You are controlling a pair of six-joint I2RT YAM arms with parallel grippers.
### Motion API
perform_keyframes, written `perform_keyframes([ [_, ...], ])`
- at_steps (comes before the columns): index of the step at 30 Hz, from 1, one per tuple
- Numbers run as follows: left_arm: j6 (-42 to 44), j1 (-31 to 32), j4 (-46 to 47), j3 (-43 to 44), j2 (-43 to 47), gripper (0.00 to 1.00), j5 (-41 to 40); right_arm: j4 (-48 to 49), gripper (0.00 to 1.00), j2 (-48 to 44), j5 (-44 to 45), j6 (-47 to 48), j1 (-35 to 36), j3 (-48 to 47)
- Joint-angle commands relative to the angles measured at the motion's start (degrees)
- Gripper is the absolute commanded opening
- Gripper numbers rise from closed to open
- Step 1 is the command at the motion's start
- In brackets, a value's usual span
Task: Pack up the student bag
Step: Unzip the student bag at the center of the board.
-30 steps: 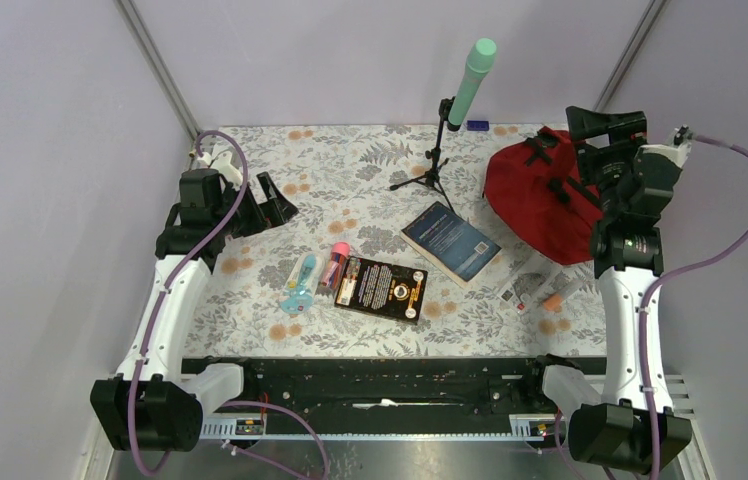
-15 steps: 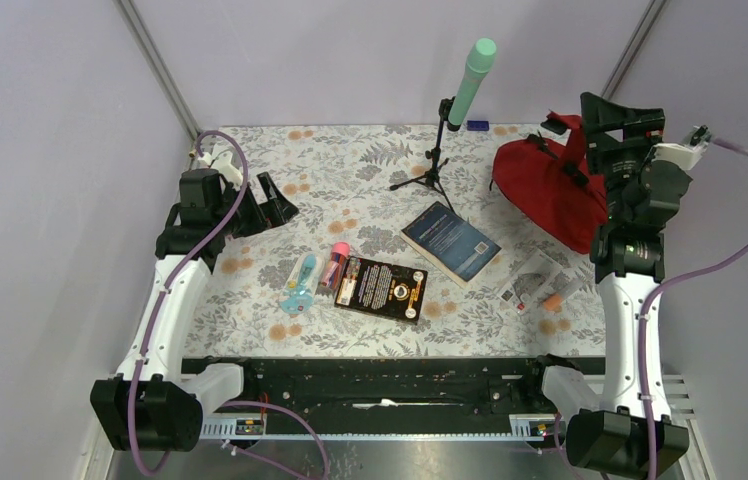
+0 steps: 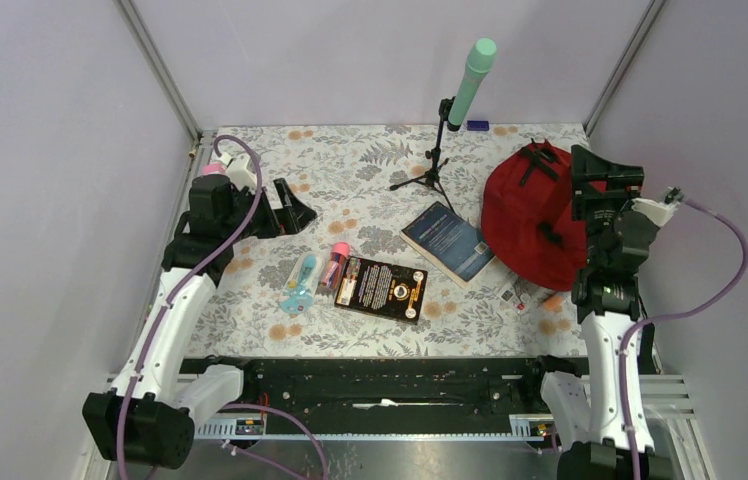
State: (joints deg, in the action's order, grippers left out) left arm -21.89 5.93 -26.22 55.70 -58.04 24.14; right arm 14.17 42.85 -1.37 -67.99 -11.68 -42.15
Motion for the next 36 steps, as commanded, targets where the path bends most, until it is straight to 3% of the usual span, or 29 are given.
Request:
perform_keyframes([
  [1, 1.0, 1.1, 3.8, 0.2, 0.1, 0.99, 1.6, 9.5, 1.00, 5.9, 2.8, 3.7, -0.2, 2.7],
  [5, 2.1, 1.8, 3.0, 0.8, -0.3, 0.99, 1.4, 10.5, 1.00, 11.8, 4.7, 7.0, -0.2, 3.2],
  [10, 3.1, 5.2, 3.0, 0.7, 0.7, 0.99, -0.5, -0.6, 1.00, 20.8, 11.7, 14.8, -0.2, -0.8],
  [17, 0.1, 17.7, 4.7, 0.3, 2.0, 0.99, -5.4, -10.9, 1.00, 32.0, 12.2, 20.3, -0.2, -7.1],
  [20, -3.7, 25.1, 9.8, -2.4, 3.0, 0.99, -8.9, -13.4, 1.00, 34.1, 10.8, 20.5, -0.2, -8.2],
  [24, -9.3, 34.1, 26.9, -8.8, 1.4, 0.99, -12.7, -15.4, 1.00, 35.6, 9.2, 20.7, -0.2, -7.6],
  [28, -13.3, 41.4, 40.5, -8.9, -7.6, 0.99, -17.6, -15.2, 1.00, 34.7, 9.3, 20.8, -0.2, -5.0],
  [32, -15.9, 45.8, 42.5, 0.3, -21.4, 0.99, -21.2, -15.7, 1.00, 34.0, 8.4, 20.9, -0.2, -2.8],
  [36, -22.3, 47.0, 48.3, 9.1, -34.7, 0.99, -18.7, -15.7, 1.00, 32.6, 8.8, 21.3, -0.2, -0.2],
])
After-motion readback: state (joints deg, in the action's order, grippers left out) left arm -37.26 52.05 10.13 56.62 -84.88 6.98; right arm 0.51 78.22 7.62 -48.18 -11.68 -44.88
